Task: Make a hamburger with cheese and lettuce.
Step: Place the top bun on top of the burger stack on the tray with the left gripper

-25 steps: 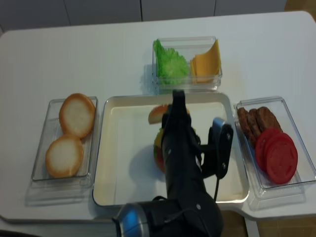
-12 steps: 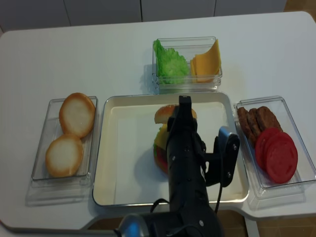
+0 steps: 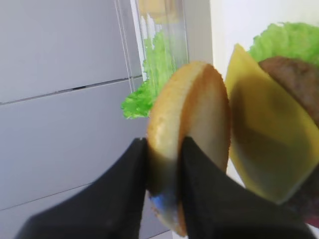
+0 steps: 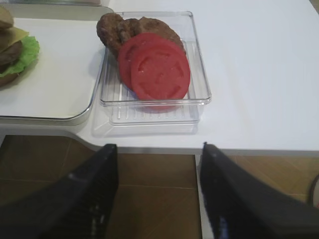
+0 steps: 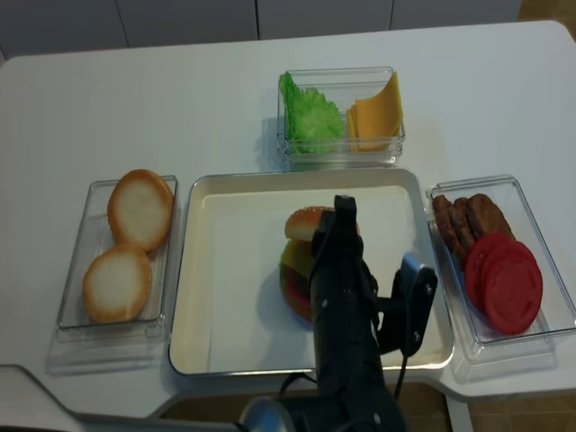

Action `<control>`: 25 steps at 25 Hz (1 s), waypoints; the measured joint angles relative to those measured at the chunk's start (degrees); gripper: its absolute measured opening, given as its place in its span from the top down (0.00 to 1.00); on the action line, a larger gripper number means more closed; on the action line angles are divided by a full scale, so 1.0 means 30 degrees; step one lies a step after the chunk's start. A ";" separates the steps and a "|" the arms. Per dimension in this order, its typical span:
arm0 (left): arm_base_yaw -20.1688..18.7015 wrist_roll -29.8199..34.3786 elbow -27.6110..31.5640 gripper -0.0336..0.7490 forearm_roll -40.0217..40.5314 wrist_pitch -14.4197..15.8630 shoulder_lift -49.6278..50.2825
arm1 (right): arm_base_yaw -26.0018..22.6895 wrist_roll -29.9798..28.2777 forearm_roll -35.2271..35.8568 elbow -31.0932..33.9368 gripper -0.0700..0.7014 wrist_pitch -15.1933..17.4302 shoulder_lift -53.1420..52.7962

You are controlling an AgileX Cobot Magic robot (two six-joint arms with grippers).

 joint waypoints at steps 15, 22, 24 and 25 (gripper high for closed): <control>-0.0537 -0.0153 0.0000 0.76 -0.0574 0.0115 -0.0005 | 0.0000 0.0000 0.0000 0.0000 0.39 0.0000 0.0000; -0.0537 -0.0153 0.0000 0.76 -0.0846 0.0115 -0.0005 | 0.0000 0.0000 0.0000 0.0000 0.39 0.0000 0.0000; -0.0537 -0.0153 0.0000 0.75 -0.1078 0.0155 -0.0005 | 0.0000 0.0000 0.0000 0.0000 0.39 0.0000 0.0000; -0.0537 -0.0153 0.0000 0.73 -0.1229 0.0155 -0.0005 | 0.0000 0.0000 0.0000 0.0000 0.39 0.0000 0.0000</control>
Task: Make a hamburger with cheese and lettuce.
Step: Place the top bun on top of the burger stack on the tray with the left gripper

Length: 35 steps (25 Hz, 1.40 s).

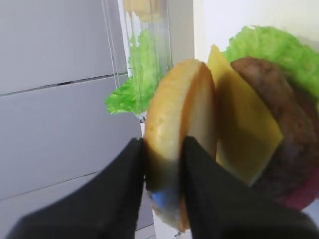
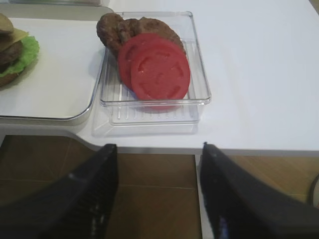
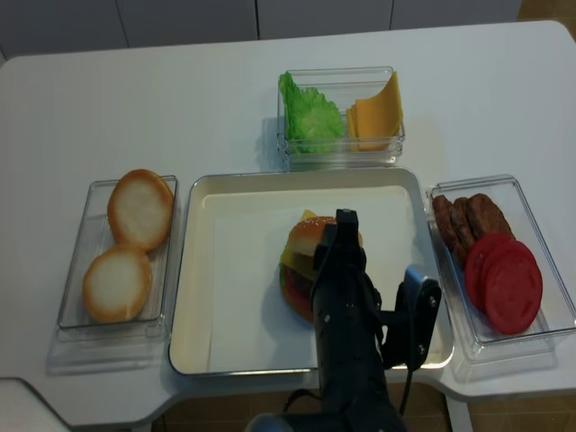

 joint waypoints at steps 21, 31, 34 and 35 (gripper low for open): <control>-0.0922 -0.0076 0.0000 0.54 -0.0844 -0.0064 0.0000 | 0.0000 -0.0083 0.0000 0.0000 0.39 0.0000 0.0000; -0.1479 -0.0918 0.0000 0.50 -0.0777 -0.0073 0.0000 | 0.0000 -0.0083 0.0000 0.0000 0.39 0.0000 0.0000; -0.1470 -0.1390 0.0000 0.41 -0.0886 -0.0073 0.0000 | 0.0000 -0.0083 0.0000 0.0000 0.39 0.0000 0.0000; -0.1470 -0.1445 0.0000 0.38 -0.0990 -0.0073 0.0000 | 0.0000 -0.0083 0.0000 0.0000 0.39 0.0000 0.0000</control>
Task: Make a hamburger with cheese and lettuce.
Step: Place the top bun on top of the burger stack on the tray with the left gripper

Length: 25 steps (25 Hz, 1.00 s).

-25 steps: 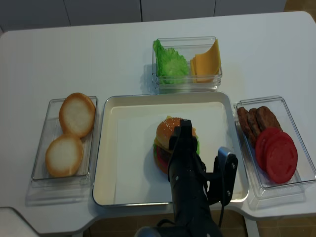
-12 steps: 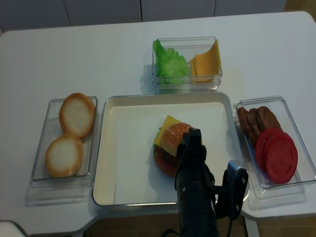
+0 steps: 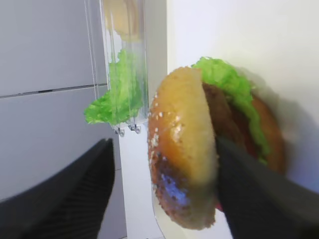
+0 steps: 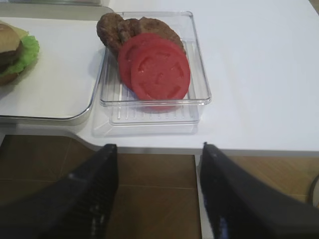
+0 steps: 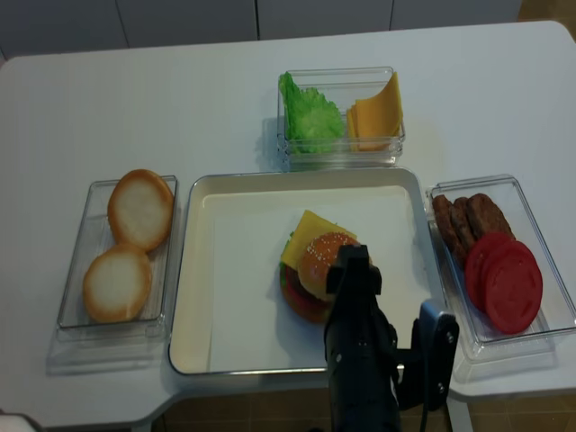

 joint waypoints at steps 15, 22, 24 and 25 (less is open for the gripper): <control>0.0000 -0.0859 0.0000 0.26 -0.0599 0.0000 0.0000 | 0.0000 0.0000 0.0000 0.0000 0.39 0.0000 0.0000; 0.0302 -0.1402 0.0000 0.25 -0.0275 -0.0031 0.0000 | 0.0000 0.0000 0.0000 0.0000 0.39 0.0000 0.0000; 0.0500 -0.1478 0.0000 0.25 -0.0249 -0.0031 0.0000 | 0.0000 0.0000 0.0000 0.0000 0.39 0.0000 0.0000; 0.0537 -0.1525 0.0000 0.25 -0.0249 -0.0031 0.0000 | 0.0000 0.0000 0.0000 0.0000 0.39 0.0000 0.0000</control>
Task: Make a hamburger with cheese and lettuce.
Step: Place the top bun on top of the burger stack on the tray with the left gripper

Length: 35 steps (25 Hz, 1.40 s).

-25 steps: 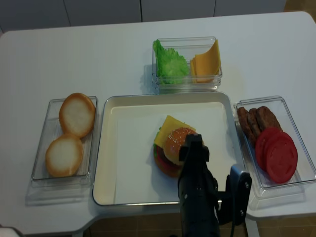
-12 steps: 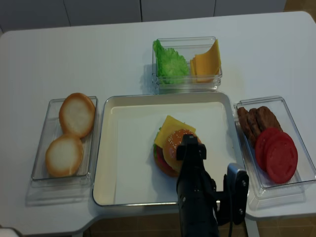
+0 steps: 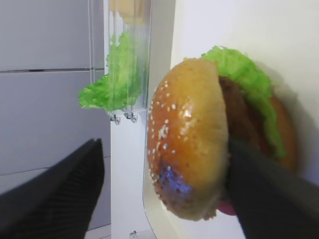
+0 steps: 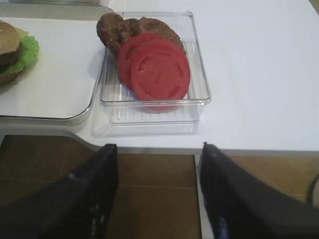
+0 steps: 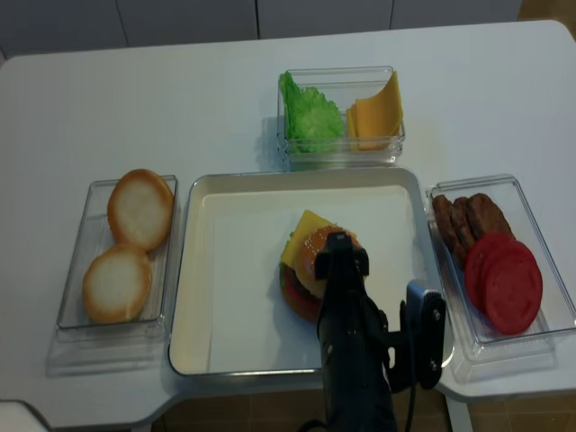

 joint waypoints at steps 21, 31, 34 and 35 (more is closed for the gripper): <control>0.0907 -0.0375 0.0000 0.25 -0.0453 0.0000 0.0000 | 0.0000 0.0039 0.0000 0.0000 0.39 0.0000 0.0000; 0.1217 -0.0412 0.0000 0.25 -0.0453 0.0000 0.0000 | 0.0000 0.0083 0.0000 0.0000 0.39 0.0000 0.0000; 0.1217 -0.0412 0.0000 0.25 -0.0453 0.0000 0.0000 | 0.0000 0.0083 0.0000 0.0000 0.39 0.0000 0.0000; 0.1217 -0.0412 0.0000 0.25 -0.0410 0.0000 0.0000 | 0.0000 0.0083 0.0000 0.0000 0.39 0.0000 0.0000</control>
